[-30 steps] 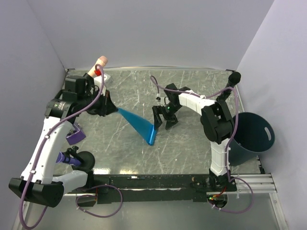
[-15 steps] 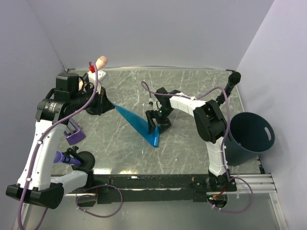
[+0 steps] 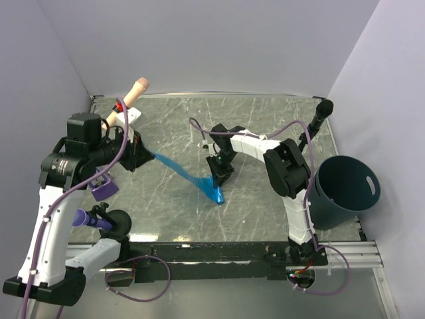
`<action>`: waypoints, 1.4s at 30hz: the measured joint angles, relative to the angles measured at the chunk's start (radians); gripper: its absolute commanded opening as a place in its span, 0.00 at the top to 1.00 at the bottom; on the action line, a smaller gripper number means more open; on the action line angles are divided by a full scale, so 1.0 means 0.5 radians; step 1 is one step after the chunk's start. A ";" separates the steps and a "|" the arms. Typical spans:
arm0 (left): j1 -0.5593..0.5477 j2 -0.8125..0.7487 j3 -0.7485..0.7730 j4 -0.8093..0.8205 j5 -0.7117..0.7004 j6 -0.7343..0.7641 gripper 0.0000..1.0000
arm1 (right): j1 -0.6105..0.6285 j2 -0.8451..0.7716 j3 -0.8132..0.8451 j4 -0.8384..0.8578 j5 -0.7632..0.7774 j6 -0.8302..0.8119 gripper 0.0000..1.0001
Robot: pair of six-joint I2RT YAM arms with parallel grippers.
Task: Put the trash bags into the trash bin
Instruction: Unfold the trash bag at the center of the board.
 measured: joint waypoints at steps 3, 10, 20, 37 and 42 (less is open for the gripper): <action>0.001 -0.062 -0.116 -0.012 -0.006 0.059 0.52 | 0.005 0.017 0.060 -0.054 0.002 -0.088 1.00; 0.002 -0.152 -0.430 0.072 0.014 0.221 0.20 | -0.008 -0.029 0.092 -0.066 0.069 -0.411 1.00; -0.003 -0.186 -1.152 1.113 0.372 0.105 0.16 | -0.092 -0.752 0.047 -0.027 -0.179 -0.898 1.00; -0.375 0.518 -1.215 2.251 0.739 0.440 0.13 | -0.090 -0.971 0.321 -0.505 -0.404 -1.430 1.00; -0.412 0.825 -1.001 2.068 0.992 0.871 0.12 | -0.090 -0.971 0.365 -0.604 -0.390 -1.507 1.00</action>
